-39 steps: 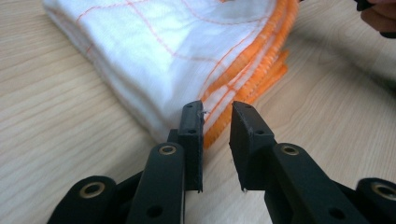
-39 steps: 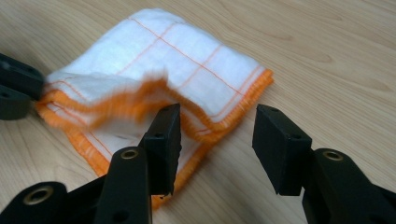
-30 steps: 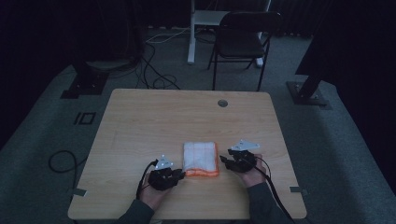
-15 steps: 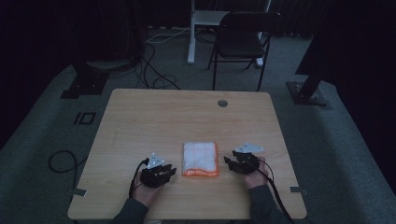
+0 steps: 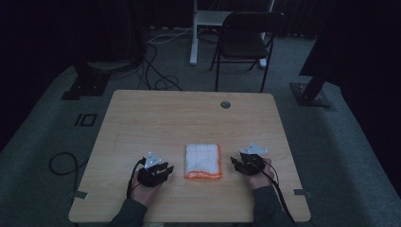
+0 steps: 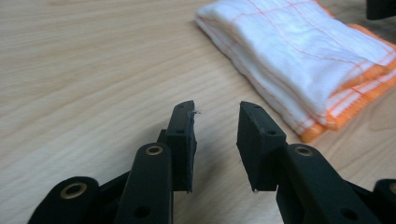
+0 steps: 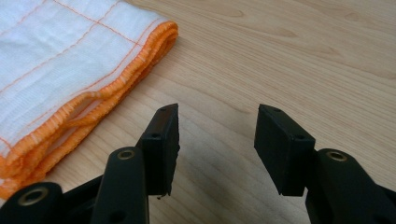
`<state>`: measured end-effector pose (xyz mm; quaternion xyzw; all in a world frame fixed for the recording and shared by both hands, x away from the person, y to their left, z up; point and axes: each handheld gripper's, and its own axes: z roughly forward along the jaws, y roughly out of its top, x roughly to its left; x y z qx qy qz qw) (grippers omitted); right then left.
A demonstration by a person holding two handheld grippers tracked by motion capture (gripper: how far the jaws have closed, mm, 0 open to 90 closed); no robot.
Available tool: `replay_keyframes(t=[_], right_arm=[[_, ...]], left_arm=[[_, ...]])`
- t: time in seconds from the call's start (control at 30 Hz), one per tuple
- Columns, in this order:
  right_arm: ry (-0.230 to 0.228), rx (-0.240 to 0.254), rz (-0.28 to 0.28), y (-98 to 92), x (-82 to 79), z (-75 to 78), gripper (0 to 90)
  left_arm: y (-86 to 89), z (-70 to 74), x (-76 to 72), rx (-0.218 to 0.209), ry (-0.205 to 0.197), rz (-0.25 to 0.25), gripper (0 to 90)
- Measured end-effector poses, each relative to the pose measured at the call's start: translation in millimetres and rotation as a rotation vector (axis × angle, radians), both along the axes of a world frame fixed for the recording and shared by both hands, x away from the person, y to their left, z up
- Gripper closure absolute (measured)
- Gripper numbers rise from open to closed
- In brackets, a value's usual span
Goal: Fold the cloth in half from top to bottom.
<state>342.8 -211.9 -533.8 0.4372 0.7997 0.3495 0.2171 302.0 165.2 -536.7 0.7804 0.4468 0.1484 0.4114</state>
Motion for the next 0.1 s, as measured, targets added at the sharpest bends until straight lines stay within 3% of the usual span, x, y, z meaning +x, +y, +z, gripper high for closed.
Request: replay_keyframes(t=[0.1], right_arm=[[-0.001,-0.009,-0.003,-0.2,0.5,-0.4,49.9]], left_arm=[[5.4,2.0,1.5,0.002,-0.009,0.018,67.2]])
